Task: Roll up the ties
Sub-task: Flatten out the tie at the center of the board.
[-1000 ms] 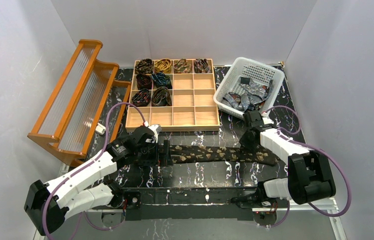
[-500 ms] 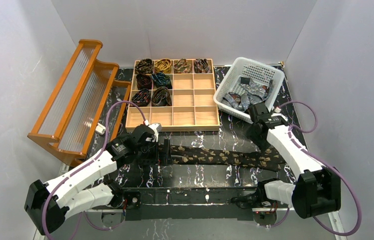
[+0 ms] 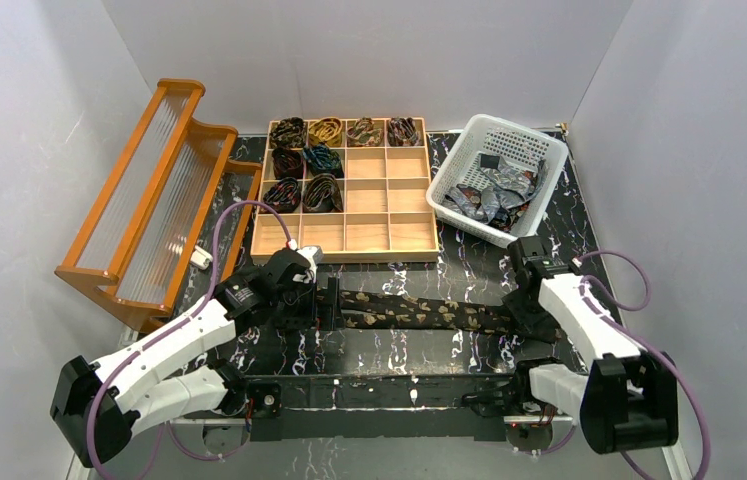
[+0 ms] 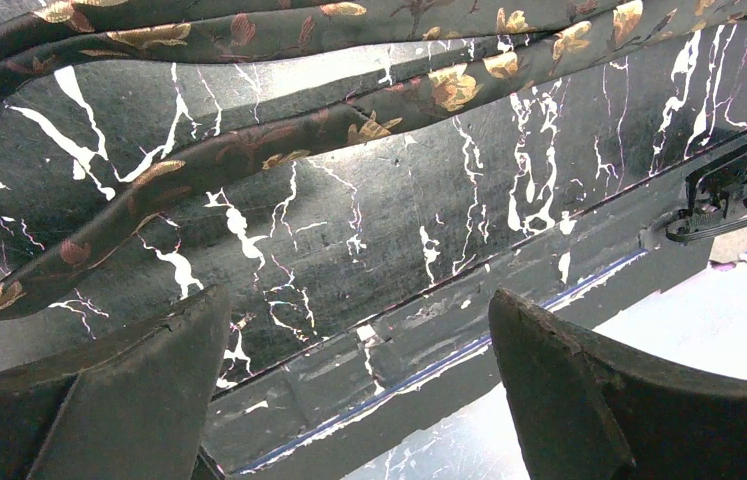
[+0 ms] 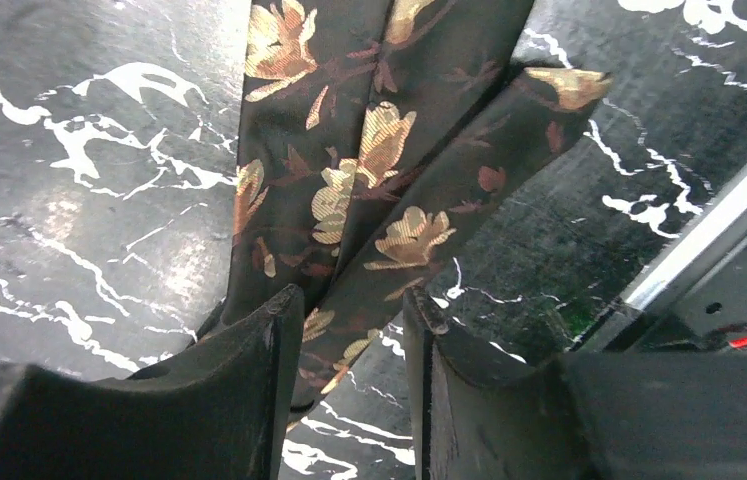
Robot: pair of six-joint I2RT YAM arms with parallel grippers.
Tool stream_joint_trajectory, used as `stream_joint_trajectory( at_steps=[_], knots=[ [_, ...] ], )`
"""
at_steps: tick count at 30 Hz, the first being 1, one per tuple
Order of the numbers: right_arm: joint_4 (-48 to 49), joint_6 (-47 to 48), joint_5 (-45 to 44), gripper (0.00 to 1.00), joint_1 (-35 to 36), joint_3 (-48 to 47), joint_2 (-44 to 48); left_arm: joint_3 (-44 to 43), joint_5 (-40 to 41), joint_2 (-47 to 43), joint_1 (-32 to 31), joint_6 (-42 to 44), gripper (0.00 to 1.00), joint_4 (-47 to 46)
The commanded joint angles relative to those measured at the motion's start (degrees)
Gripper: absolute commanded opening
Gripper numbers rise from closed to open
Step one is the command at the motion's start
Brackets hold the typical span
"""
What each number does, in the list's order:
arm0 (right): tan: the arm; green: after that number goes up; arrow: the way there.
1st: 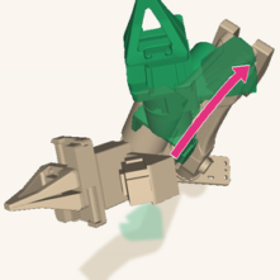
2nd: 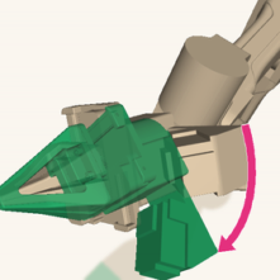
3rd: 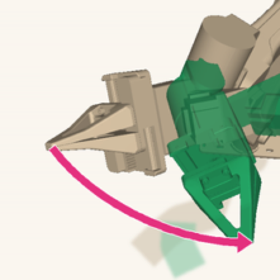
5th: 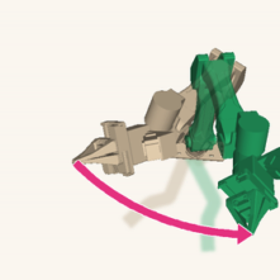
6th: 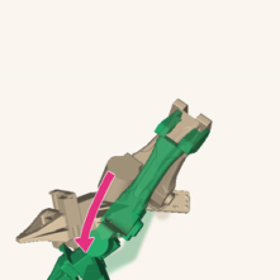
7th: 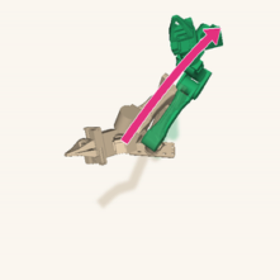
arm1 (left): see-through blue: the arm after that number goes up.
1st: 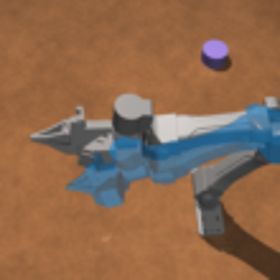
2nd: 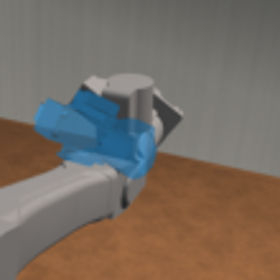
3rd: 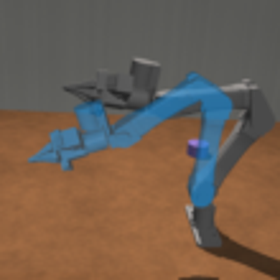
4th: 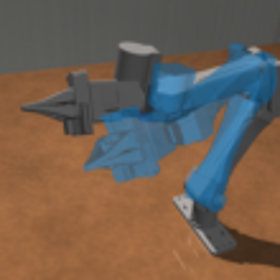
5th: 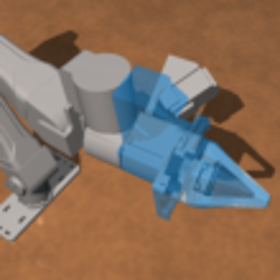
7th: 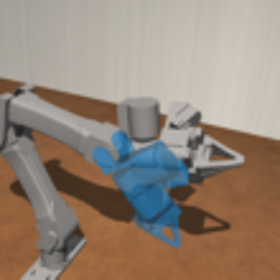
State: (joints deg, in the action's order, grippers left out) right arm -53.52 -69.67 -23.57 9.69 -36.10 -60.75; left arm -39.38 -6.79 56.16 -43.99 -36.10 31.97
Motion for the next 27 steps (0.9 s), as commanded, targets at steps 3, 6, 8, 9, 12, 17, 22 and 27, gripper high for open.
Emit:
stream_joint_trajectory(
  at_steps=[3, 6, 8, 9, 12, 17, 22, 27],
  knots=[
    [11.0, 6.9, 4.8, 0.44, -2.7, 2.3, -8.7, -1.7, 1.1, -0.6, 0.2, 0.2, 0.98, 1.9],
    [14.4, 13.8, 4.6, 0.45, -2.9, 0.0, -14.3, -1.7, 1.1, -0.4, 0.2, 0.3, 0.98, 2.2],
    [10.2, 15.0, 1.4, 0.51, -2.9, -3.4, -19.8, -1.7, 1.1, -0.4, 0.2, 0.3, 0.98, 2.3],
    [8.5, 15.5, 0.1, 0.54, -2.9, -4.7, -21.9, -1.7, 1.2, -0.4, 0.2, 0.3, 0.98, 2.2],
    [7.4, 17.3, -0.5, 0.57, -2.9, -6.6, -26.0, -1.3, 1.3, -0.2, 0.2, 0.1, 0.98, 1.6],
    [6.0, 18.8, 1.8, 0.54, -3.0, -9.1, -22.2, -1.7, 1.0, 0.2, 0.2, 0.1, 0.98, 1.9],
    [7.2, 15.9, 2.4, 0.53, -3.0, -5.7, -16.2, -1.5, 1.2, 0.4, 0.3, 0.0, 0.98, 1.5],
    [10.2, 12.8, 4.7, 0.49, -2.9, -1.5, -18.1, -1.9, 0.6, 1.5, 0.3, 0.6, 0.98, 1.4]
  ],
)
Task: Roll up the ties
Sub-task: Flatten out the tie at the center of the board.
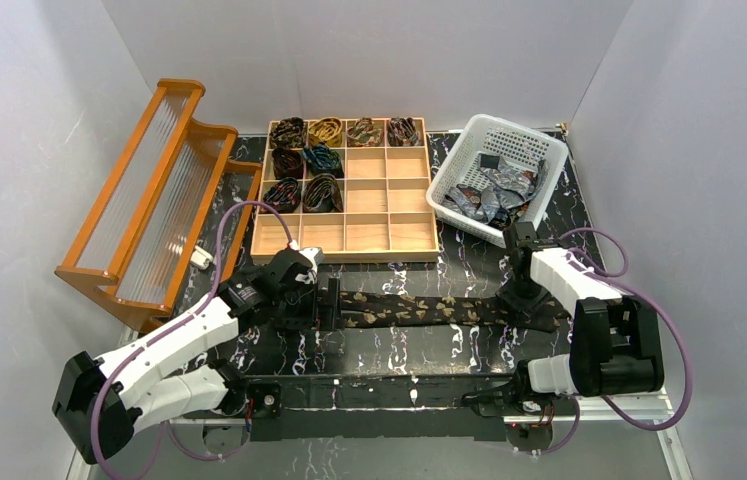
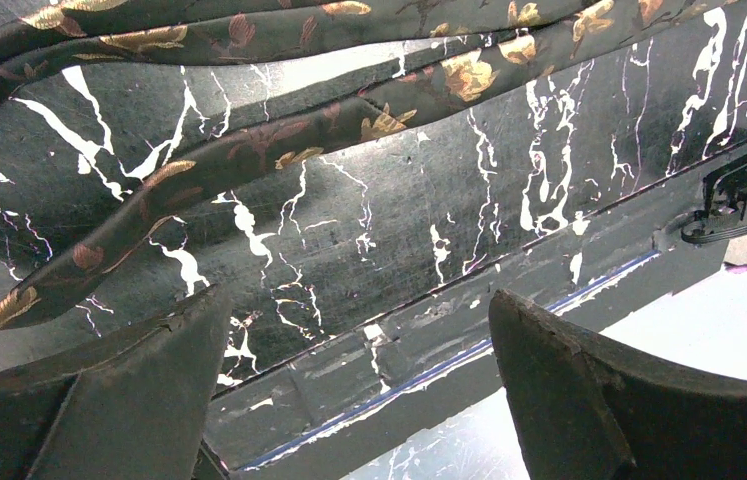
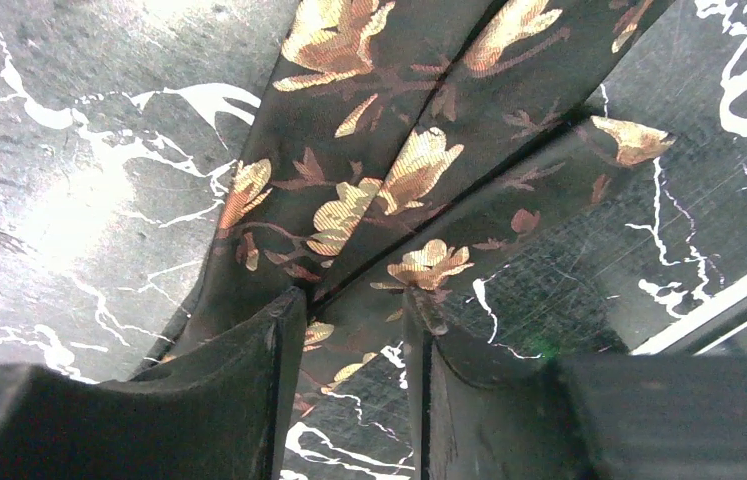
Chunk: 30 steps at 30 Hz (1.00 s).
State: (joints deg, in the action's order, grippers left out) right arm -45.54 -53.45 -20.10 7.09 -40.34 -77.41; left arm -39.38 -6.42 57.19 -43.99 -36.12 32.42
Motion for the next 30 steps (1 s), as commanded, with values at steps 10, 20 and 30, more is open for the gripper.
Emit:
stream_joint_trajectory(
  at_steps=[10, 20, 30],
  knots=[
    [1.3, -3.1, -1.2, 0.05, -0.3, 2.1, -1.5, -1.8, 0.4, 0.3, 0.3, 0.8, 0.98, 0.9],
    [-5.7, 2.0, -4.1, 0.04, -0.3, -8.3, -0.8, -1.6, 0.2, 0.8, 0.3, 0.7, 0.98, 0.5],
    [-2.7, 6.4, -4.0, 0.17, -0.4, -9.0, -6.7, -1.6, -0.9, 2.4, 0.3, 0.8, 0.98, -0.3]
  ],
)
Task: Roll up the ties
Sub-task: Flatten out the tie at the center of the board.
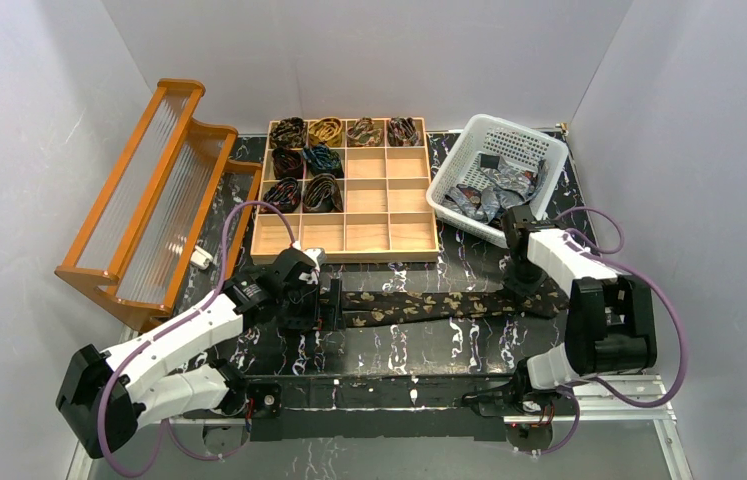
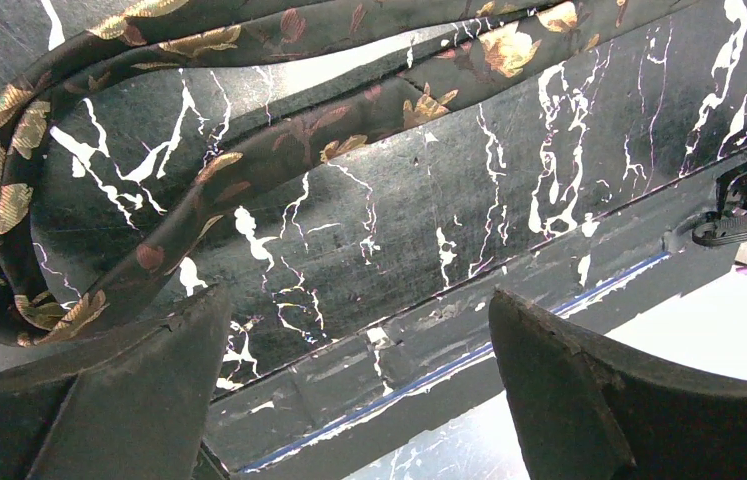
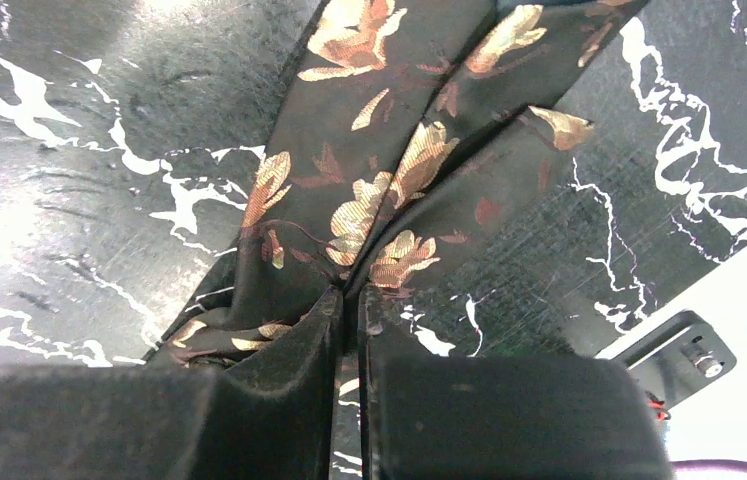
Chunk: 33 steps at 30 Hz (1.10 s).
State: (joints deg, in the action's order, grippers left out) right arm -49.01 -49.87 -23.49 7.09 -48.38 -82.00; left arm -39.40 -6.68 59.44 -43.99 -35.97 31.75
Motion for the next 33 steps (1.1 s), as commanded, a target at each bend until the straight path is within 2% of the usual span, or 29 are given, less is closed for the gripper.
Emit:
stream_joint_trajectory(
  at_steps=[1, 4, 8, 11, 18, 21, 23, 29, 32, 33],
  knots=[
    [1.2, 3.1, -0.4, 0.18, -0.4, -1.0, -2.7, -1.5, -0.7, 0.3, 0.2, 0.7, 0.98, 0.3],
    [2.4, 4.4, 0.4, 0.20, -0.4, -1.5, -4.0, -1.7, -0.7, 0.5, 0.3, 0.7, 0.98, 0.4],
    [2.8, 5.9, 1.4, 0.35, -0.3, -2.6, -4.2, -1.6, -0.7, 0.2, 0.3, 0.5, 0.98, 0.4],
    [3.8, 6.1, 2.4, 0.38, -0.3, -2.2, -3.7, -1.5, -0.6, -0.1, 0.3, 0.4, 0.98, 0.5],
    [2.6, 5.4, 0.8, 0.20, -0.4, -2.1, -3.0, -1.5, -0.4, -0.1, 0.2, 0.4, 0.98, 0.7],
    [1.5, 5.8, -0.3, 0.07, -0.3, -3.2, -1.9, -1.5, -0.4, 0.1, 0.3, 0.5, 0.98, 0.7],
    [2.1, 6.5, -0.9, 0.06, -0.4, -3.3, -1.4, -1.5, -0.5, 0.3, 0.3, 0.5, 0.98, 0.6],
    [2.1, 6.6, -2.6, 0.12, -0.3, -4.7, -5.1, -1.6, 0.0, 0.3, 0.3, 0.2, 0.98, 0.5],
    [3.1, 6.8, -2.8, 0.30, -0.4, -4.0, -6.8, -1.6, 0.5, -0.1, 0.3, 0.0, 0.98, 0.6],
    [3.0, 6.7, -2.8, 0.40, -0.4, -4.0, -7.2, -1.6, 0.7, -0.2, 0.3, 0.0, 0.98, 0.7]
  ],
)
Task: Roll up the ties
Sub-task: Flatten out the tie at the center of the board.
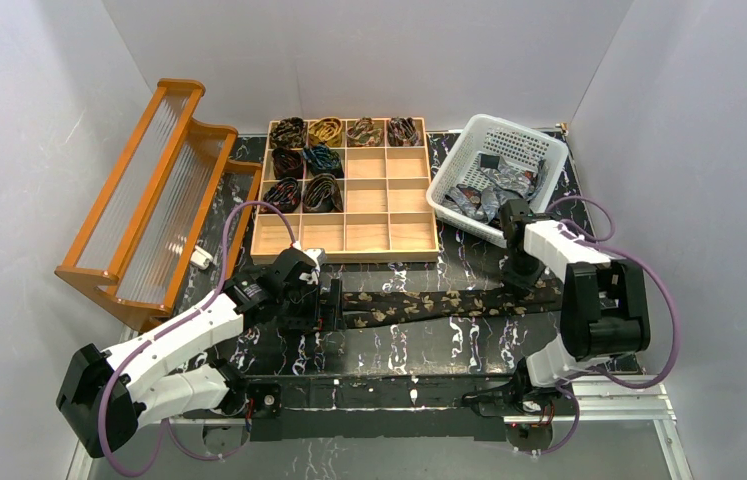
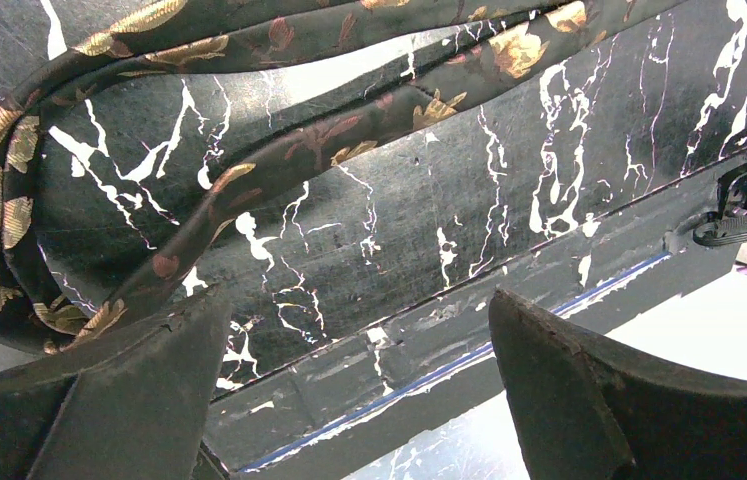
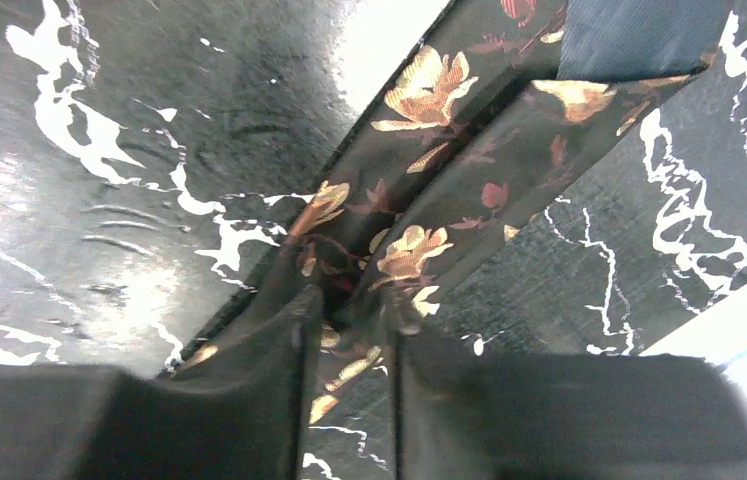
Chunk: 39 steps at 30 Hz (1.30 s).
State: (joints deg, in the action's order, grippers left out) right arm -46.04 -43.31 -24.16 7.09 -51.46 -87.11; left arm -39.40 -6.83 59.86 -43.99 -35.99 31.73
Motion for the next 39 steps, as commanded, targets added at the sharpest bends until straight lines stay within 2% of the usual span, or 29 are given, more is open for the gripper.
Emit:
stream_joint_trajectory(
  at_steps=[1, 6, 9, 12, 15, 18, 20, 21, 23, 26, 30, 34, 36, 39],
  knots=[
    [-0.4, 0.0, -1.8, 0.48, -0.4, -1.2, -2.1, -1.7, 1.3, -0.7, 0.3, 0.0, 0.98, 1.0],
    [-2.0, 0.6, 1.3, 0.58, -0.3, -3.1, 4.4, -2.2, 4.9, -1.1, 0.9, -0.7, 0.99, 3.0],
    [-0.4, 2.1, 7.8, 0.67, -0.2, -2.6, 12.9, -2.2, 5.2, -0.7, 3.7, -0.8, 0.98, 3.9],
    [6.1, 3.3, 18.8, 0.76, -0.1, 3.1, 23.4, -1.9, 3.1, -0.7, 8.2, -0.2, 0.98, 3.8],
    [12.7, 3.7, 29.3, 0.77, 0.1, 8.7, 32.7, -1.7, 2.5, -1.5, 12.0, 0.0, 0.98, 4.1],
    [26.3, 7.5, 42.8, 0.77, 0.4, 15.3, 40.9, -1.2, 3.2, -2.3, 15.0, -0.6, 0.98, 5.0],
    [34.6, 9.2, 50.9, 0.78, 1.5, 17.8, 42.2, -1.4, 4.6, -2.4, 16.4, -1.4, 0.98, 5.9],
    [38.5, 10.6, 53.1, 0.79, 3.2, 18.6, 42.2, -1.5, 5.2, -2.4, 17.3, -2.2, 0.98, 6.2],
    [44.7, 16.5, 51.1, 0.82, 10.5, 19.8, 41.6, -1.7, 7.0, -2.6, 18.8, -4.2, 0.98, 6.8],
    [53.0, 29.1, 45.0, 0.84, 26.4, 20.1, 37.3, -1.0, 10.7, -3.9, 20.4, -8.3, 0.98, 7.5],
    [58.9, 47.1, 40.8, 0.91, 41.6, 15.9, 22.8, 0.7, 15.3, -7.2, 20.9, -14.3, 0.98, 8.5],
    [62.0, 55.9, 38.1, 0.93, 49.0, 8.2, 7.6, 3.5, 15.9, -9.3, 21.0, -19.2, 0.98, 8.1],
    [65.6, 58.6, 39.6, 0.95, 50.3, 6.9, 3.5, 5.0, 15.9, -10.5, 21.0, -21.0, 0.98, 8.0],
    [66.2, 62.2, 42.5, 0.98, 51.1, 4.0, -1.6, 6.6, 16.4, -12.2, 21.0, -22.7, 0.98, 7.8]
  ],
)
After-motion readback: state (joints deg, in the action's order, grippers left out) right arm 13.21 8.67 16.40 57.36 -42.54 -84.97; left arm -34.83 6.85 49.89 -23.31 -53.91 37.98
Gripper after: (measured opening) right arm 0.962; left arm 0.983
